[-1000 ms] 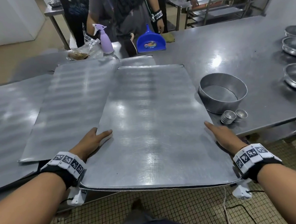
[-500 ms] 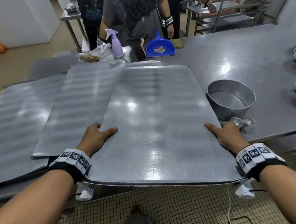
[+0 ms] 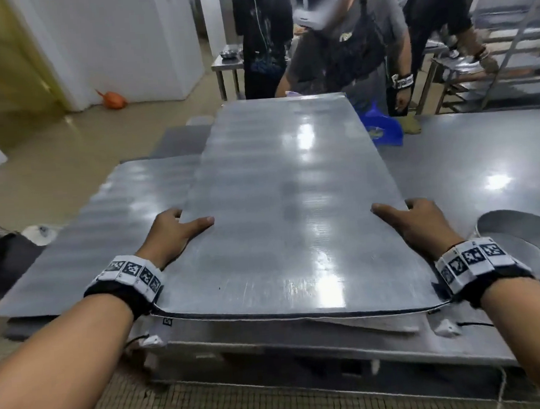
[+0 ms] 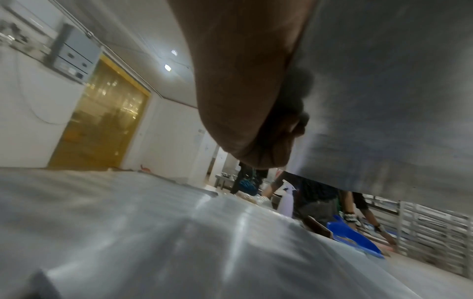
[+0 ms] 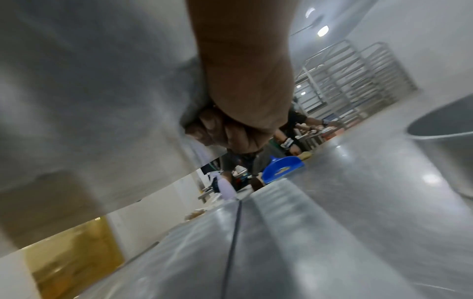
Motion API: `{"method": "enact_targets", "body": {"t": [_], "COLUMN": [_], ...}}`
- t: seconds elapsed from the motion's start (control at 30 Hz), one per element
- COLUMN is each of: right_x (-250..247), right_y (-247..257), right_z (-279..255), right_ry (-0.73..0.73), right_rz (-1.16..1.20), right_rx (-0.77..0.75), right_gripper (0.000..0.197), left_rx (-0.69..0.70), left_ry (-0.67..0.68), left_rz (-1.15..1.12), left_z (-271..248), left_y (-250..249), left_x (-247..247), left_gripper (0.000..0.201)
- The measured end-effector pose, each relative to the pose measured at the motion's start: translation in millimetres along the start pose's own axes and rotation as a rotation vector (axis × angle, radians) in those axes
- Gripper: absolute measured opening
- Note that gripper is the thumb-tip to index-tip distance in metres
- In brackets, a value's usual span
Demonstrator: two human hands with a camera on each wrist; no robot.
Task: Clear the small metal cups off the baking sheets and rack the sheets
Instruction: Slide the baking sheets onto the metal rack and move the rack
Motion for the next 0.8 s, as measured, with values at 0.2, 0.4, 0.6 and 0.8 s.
{"method": "enact_targets", "body": {"t": [0.2,0.4,0.6,0.8], "right_x": [92.4,175.8,233.5,263.3], "right_y": [68.3,124.5,168.4,211.2], "right_z": [51.1,82.2,79.1,36.7], "right_ry": [0.192,0.363,0.56,0.739], "right_rz": [0.029,-0.021,0.021,0.101], "right_rx": [-0.132,-0.33,-0.469,-0.618], "right_gripper": [0.048,0.069,0.095,0.075], "left_rx": [-0.052,-0.119,-0.217,-0.313], "left_ry": [-0.235,-0.442,-0.705,-0.906], "left_rz": [-0.041,-0.114,-0.217,-0.306], "left_z": [-16.8,-79.3,-192.7,-308.1], "left_y": [26.4,74.4,88.2,108.2], "left_x": [-106.2,-184.2,-196.1,-184.4], "left_gripper": [0.084,0.102,0.041,0.053]}}
Point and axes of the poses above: each hand's wrist, its own z-axis towards the middle knuckle, its own x-axis out of the palm, y = z × x, the point moved 8 cm from there along z, towards the middle knuckle, and after that the axes turned 11 degrees about -x, right-handed, at the moved point
